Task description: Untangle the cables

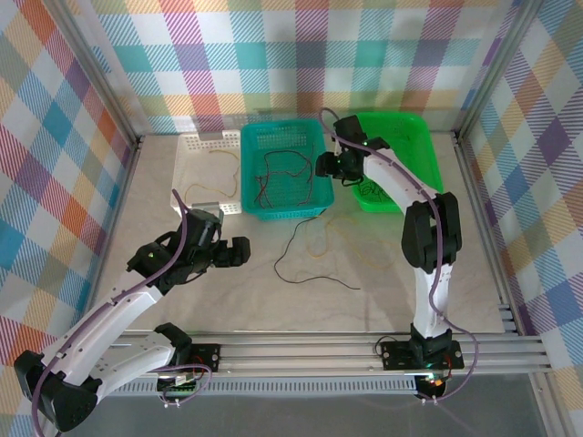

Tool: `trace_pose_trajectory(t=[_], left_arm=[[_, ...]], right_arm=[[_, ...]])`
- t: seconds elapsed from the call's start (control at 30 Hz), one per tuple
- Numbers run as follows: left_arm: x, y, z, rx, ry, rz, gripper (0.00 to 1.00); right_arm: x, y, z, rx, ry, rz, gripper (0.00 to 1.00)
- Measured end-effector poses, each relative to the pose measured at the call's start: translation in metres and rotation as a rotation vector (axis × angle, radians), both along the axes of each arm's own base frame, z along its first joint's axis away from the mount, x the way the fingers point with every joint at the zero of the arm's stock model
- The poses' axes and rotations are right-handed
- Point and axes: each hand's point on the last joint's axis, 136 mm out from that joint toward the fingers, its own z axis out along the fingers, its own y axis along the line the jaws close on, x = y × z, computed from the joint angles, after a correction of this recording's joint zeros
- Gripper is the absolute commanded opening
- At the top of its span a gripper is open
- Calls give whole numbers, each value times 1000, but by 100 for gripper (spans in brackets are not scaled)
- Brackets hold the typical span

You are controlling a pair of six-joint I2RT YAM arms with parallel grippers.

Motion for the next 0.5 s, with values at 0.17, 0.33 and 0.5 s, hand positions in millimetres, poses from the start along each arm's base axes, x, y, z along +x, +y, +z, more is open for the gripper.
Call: trace_pose_trajectory(t=[0.17, 0.33, 0.5], left_arm=[[0, 0, -1, 2, 2, 0, 99], [0, 0, -1, 2, 2, 0, 98], [0, 0, -2, 5, 5, 0, 99]], right_arm=[[12, -6, -2, 100, 0, -63, 60], [23, -8, 0, 196, -8, -108, 58], [35, -3, 8, 257, -41, -118, 53]])
